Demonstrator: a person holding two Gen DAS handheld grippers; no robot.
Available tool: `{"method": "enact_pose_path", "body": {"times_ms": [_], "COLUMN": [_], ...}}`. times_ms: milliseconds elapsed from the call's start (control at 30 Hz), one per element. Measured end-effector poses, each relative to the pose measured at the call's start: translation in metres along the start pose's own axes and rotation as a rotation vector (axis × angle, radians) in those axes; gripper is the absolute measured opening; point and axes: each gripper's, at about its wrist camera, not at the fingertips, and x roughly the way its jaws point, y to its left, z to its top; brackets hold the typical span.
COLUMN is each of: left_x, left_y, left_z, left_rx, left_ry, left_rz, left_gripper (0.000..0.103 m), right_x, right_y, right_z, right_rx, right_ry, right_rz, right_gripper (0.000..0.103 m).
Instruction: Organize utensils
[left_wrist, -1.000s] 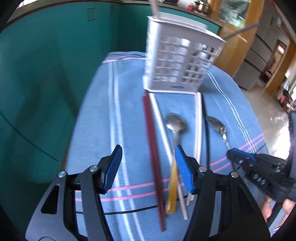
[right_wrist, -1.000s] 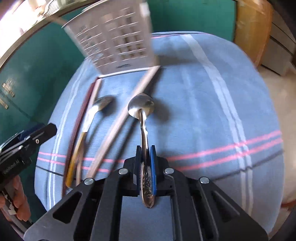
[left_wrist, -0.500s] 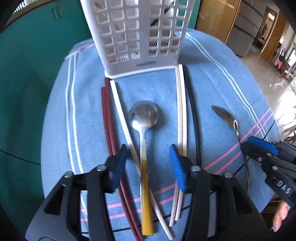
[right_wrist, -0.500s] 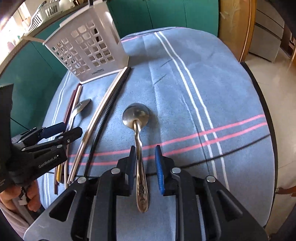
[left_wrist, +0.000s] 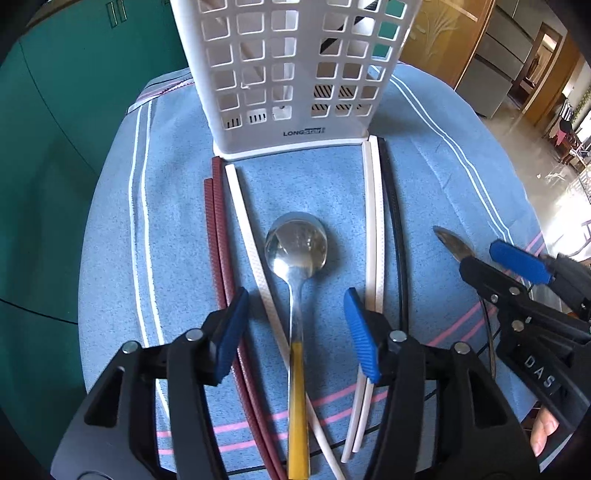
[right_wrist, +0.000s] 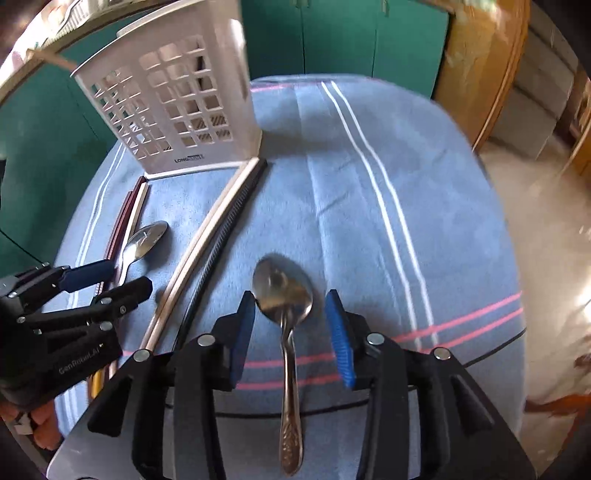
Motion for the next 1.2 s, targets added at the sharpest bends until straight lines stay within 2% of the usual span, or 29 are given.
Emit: {"method": "enact_pose_path", "body": {"times_ms": [67,133,233,267,467,700,867,1000,1100,1200], "left_x": [0.0,-0.003,-0.007,-0.008,-0.012,-0.016,-0.021,-0.02,-0.017,-0.014], "left_y": [0.0,0.0,0.002,0.003,0.008,0.008,0.01,0.015,0.02,0.024], "left_z": [0.0,-0.003,-0.005,-0.006,-0.008,-0.009,-0.008,-0.008,-0.006,-0.002], "left_rx": [-0.001,-0.007,-0.015,-0.017,-0.038,-0.045,-0.054,-0.077,-0.101,-0.105], "left_ry": [0.001,-0.005,-0.015,-0.019,-0.028,-0.038,-0.054,-0.047,-0.024,-0.014], "left_rz": [0.0,-0.008,-0.019,-0.02,-0.024,-0.039,-0.088,-0.114,-0.137,-0.162], "left_gripper": [0.054,0.054,0.054,0.054,0.055,0.056,0.056,0.057,0.057,0.057], "right_x": [0.002,0.003,-0.003,-0.005,-0.007,-0.011,-0.013,-0.009,-0.008,-0.009], "right_y": [-0.001,-0.008,-0.024,-0.031,-0.074,-0.092,-0.09,-0.079,-0.07,-0.067], "right_z": [0.003,0.004,0.007,0.007,-0.007,-0.014,-0.02,-0.021,-0.02,-0.021], "right_rx": [0.017,0.053,0.124,0.15,0.31,0.363,0.351,0.325,0.3,0.287], "right_ry": [0.008,0.01,-0.009,-0.01,-0.006,-0.006,-0.005,0.008,0.008,0.006], "right_rz": [0.016,0.043,0.073,0.078,0.16,0.202,0.207,0.254,0.277,0.287], "right_gripper": [0.038,0.024,0.012,0.011,0.011,0.011,0.013,0.014,0.025,0.029]}}
